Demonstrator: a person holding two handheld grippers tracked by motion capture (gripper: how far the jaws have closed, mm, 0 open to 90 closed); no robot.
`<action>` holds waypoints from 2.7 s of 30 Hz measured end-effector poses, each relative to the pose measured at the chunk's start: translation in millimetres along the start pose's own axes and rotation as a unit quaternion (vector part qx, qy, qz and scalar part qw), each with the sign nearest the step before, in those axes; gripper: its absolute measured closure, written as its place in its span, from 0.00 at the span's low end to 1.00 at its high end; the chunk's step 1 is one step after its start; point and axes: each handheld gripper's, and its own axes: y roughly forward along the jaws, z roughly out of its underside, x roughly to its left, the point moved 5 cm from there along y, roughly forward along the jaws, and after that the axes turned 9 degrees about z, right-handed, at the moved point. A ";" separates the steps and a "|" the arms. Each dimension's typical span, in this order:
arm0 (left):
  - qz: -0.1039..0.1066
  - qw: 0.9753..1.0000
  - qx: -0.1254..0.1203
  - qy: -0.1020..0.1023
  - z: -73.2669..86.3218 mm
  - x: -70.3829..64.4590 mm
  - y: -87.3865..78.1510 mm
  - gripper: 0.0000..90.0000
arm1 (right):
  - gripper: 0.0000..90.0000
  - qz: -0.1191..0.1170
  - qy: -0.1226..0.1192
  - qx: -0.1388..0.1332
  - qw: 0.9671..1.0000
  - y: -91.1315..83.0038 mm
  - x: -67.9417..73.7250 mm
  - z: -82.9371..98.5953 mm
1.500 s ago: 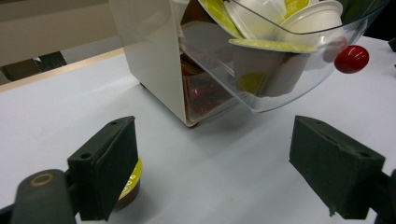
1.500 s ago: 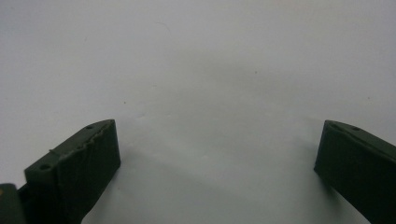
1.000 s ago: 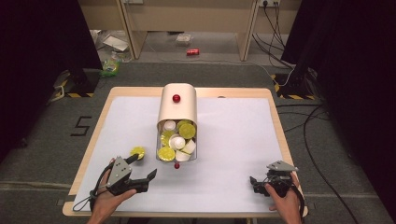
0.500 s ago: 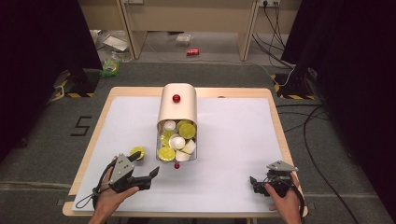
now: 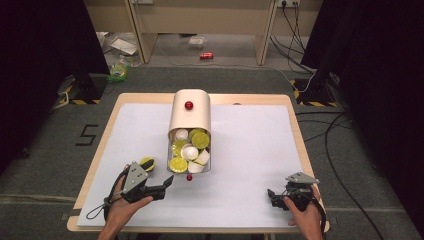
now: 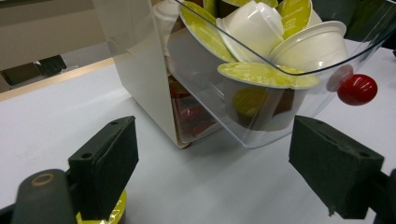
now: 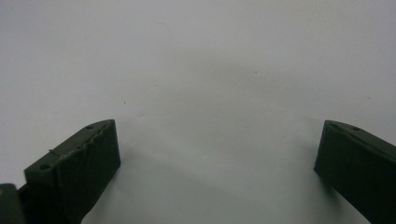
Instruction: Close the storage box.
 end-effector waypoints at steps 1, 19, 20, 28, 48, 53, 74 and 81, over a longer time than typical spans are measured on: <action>-0.002 1.000 0.000 0.002 -0.3 -0.1 1.0 0.17 | 0.00 0.000 0.000 0.000 1.000 0.0 -0.1 0.0; -0.001 1.000 0.004 0.007 -4.2 -1.7 5.8 0.12 | 0.00 0.000 0.000 0.000 1.000 0.0 -0.1 0.0; -0.001 1.000 0.004 0.008 -4.5 -2.1 5.7 0.11 | 0.00 0.000 0.000 0.000 1.000 0.0 0.0 0.0; 0.000 1.000 0.002 0.005 -6.0 -2.6 6.5 0.10 | 0.00 0.000 0.000 0.000 1.000 0.0 -0.1 0.0; -0.005 1.000 -0.010 0.001 -12.8 -2.5 7.3 0.07 | 0.00 0.000 0.000 0.000 1.000 0.0 -0.1 0.0; -0.004 1.000 -0.014 0.000 -15.1 -1.5 8.5 0.07 | 0.00 0.000 0.000 0.000 1.000 0.0 -0.1 0.0; -0.002 1.000 -0.018 -0.003 -21.2 2.9 18.3 0.07 | 0.00 0.000 0.000 0.000 1.000 0.0 -0.1 0.0; -0.005 1.000 -0.018 -0.003 -24.2 6.5 21.9 0.06 | 0.00 0.000 0.000 0.000 1.000 0.0 -0.1 0.0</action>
